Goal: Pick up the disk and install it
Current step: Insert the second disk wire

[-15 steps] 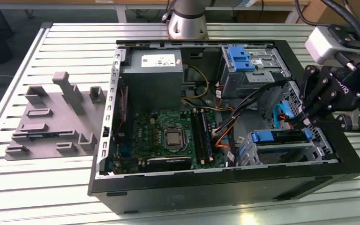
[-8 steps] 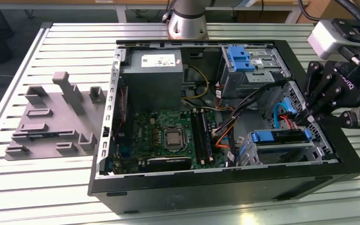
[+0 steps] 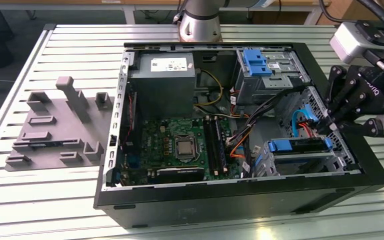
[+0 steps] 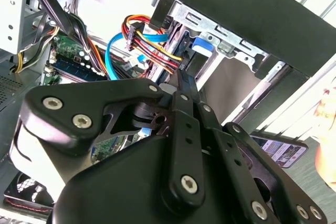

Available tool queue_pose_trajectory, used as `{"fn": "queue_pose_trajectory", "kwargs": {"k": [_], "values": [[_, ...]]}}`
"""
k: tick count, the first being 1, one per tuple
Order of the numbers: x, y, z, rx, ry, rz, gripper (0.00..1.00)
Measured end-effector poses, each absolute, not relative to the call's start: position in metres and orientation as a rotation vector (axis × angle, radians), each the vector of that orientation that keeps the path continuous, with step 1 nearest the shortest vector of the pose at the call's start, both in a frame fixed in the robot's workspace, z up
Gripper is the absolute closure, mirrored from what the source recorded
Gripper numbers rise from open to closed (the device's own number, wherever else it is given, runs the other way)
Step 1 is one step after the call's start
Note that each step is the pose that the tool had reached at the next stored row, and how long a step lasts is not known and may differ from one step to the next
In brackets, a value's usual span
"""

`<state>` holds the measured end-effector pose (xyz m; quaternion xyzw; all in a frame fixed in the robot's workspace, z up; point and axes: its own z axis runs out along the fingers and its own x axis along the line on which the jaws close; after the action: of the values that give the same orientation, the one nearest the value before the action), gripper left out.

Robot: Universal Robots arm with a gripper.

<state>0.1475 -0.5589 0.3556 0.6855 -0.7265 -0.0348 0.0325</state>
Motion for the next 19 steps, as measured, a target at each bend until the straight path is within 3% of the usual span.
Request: {"fn": "queue_pose_trajectory", "kwargs": {"k": [12,19], "values": [[0.149,-0.559,0.353,2.111,-2.237,-0.105,0.89],[0.150,-0.559,0.371,2.112,-2.238,-0.106,0.89]]}}
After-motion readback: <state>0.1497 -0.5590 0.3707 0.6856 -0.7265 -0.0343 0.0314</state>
